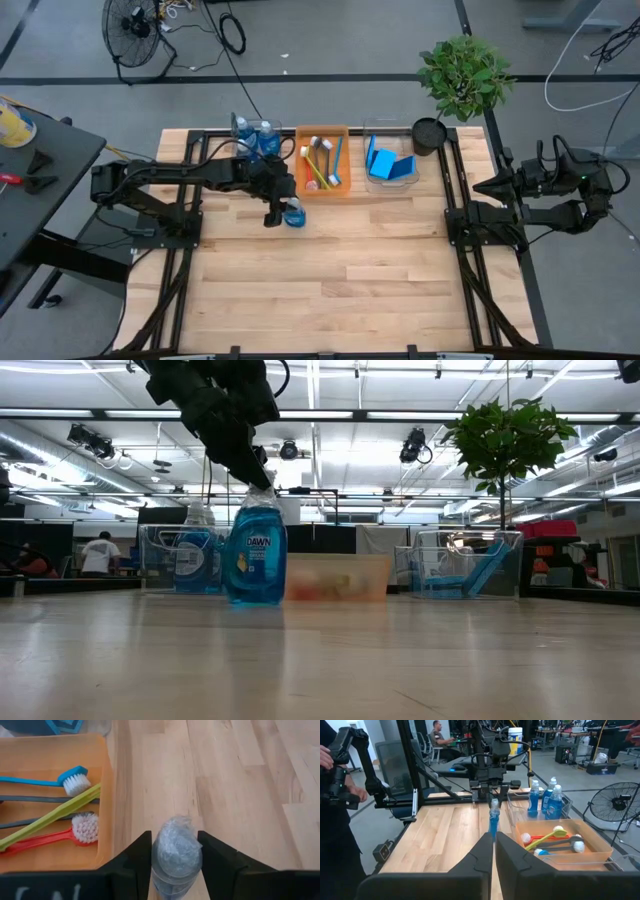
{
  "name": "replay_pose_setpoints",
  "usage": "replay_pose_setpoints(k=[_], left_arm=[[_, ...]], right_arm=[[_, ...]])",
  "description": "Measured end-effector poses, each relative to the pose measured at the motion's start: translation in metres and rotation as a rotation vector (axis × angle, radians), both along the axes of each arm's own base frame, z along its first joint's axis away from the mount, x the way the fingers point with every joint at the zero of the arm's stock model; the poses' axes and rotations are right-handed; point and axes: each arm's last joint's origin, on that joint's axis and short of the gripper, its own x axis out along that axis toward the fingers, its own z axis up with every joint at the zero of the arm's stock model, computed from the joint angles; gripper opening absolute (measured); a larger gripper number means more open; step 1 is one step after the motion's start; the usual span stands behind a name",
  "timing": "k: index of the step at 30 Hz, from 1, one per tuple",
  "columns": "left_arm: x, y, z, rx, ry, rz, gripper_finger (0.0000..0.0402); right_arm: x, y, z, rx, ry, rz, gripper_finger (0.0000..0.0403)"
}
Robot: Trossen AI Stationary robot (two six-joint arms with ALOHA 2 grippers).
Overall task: Pick & Place Kitchen Sink Supplies
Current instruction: Put the dish soap into the left transparent bin
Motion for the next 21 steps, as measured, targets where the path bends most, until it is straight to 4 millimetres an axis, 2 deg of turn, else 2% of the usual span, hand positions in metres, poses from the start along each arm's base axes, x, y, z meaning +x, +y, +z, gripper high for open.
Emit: replay_pose_setpoints(k=[8, 21], left_arm=[[-0.004, -0.001, 0.005, 0.002, -0.008, 0.001, 0.0140], [-0.040, -0.005, 0.044, 0.074, -0.092, 0.090, 0.0140]], right_arm=[[0.000, 0.000, 0.000, 0.000, 0.000, 0.000, 0.0025], [0.000, 0.000, 0.000, 0.000, 0.000, 0.000, 0.0025]])
